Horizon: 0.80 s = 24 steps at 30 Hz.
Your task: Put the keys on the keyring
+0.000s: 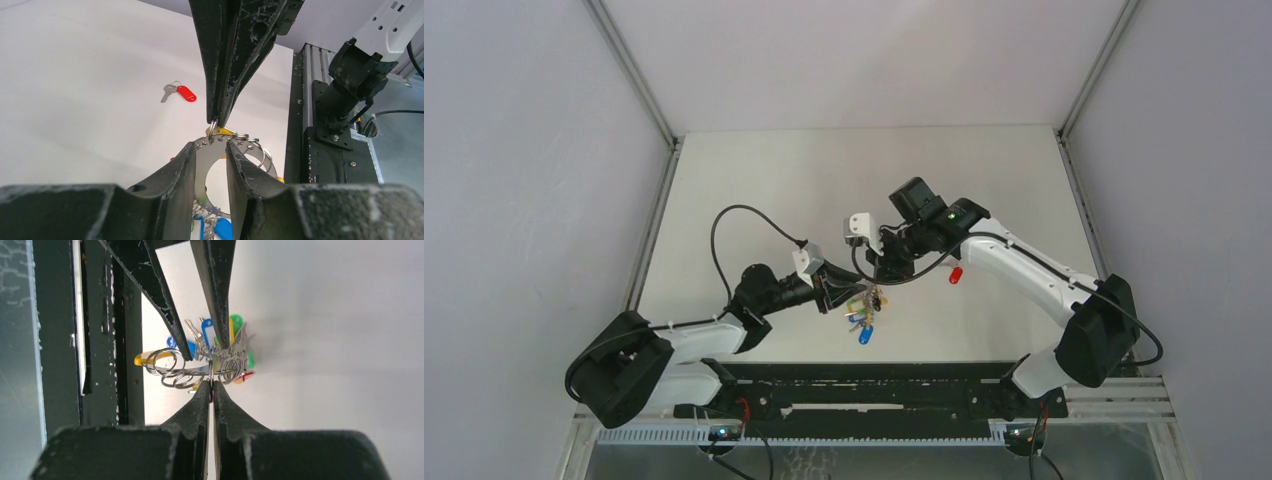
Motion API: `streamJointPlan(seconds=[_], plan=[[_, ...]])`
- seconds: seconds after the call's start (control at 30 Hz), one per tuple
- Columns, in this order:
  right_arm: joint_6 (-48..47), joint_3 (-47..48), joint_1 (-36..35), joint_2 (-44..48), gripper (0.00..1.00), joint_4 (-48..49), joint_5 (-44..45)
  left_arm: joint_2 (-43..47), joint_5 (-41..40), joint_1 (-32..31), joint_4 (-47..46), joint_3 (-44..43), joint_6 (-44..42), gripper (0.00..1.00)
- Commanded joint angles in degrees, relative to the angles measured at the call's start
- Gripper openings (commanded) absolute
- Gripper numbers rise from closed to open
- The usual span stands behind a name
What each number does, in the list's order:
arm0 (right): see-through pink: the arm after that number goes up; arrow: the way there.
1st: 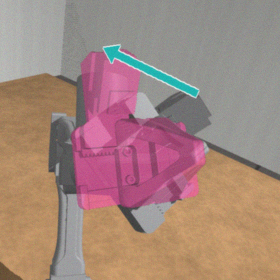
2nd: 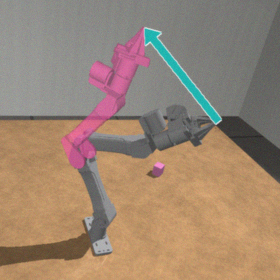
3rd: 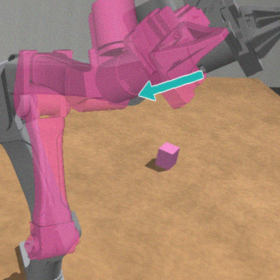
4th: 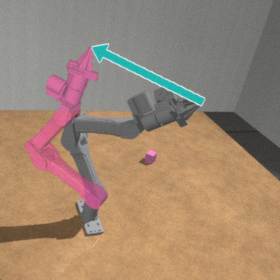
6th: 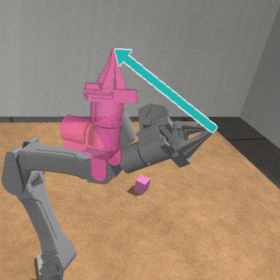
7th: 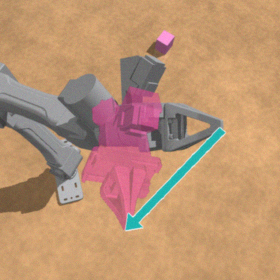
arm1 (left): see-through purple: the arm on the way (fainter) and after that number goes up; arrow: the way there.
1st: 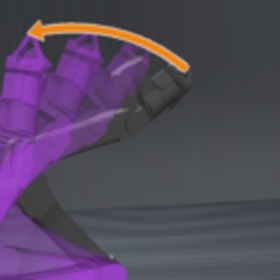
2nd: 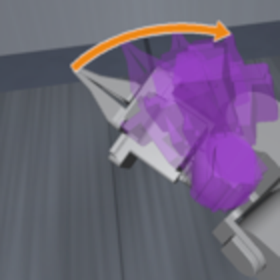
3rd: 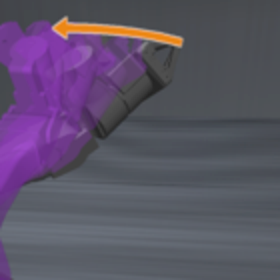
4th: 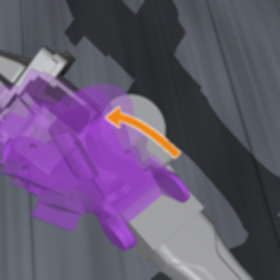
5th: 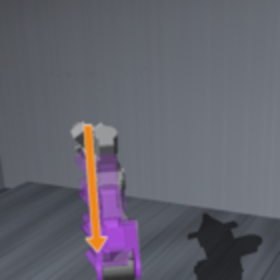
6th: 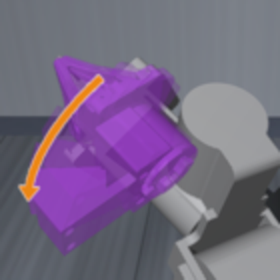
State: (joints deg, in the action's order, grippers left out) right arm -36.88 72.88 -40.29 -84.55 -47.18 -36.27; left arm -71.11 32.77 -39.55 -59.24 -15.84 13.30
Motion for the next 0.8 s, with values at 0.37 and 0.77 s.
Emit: streamJointPlan(seconds=[0.37, 0.77], plan=[[-5.13, 7.06, -3.20, -1.46, 0.00, -9.16, 5.22, -0.19, 4.32, 0.36, -3.18, -2.01, -0.70, 0.34], [-5.62, 8.39, -4.70, -2.62, 0.00, -9.03, 4.26, -8.52, 8.29, -0.35, -15.85, -3.46, 6.66, 0.28]])
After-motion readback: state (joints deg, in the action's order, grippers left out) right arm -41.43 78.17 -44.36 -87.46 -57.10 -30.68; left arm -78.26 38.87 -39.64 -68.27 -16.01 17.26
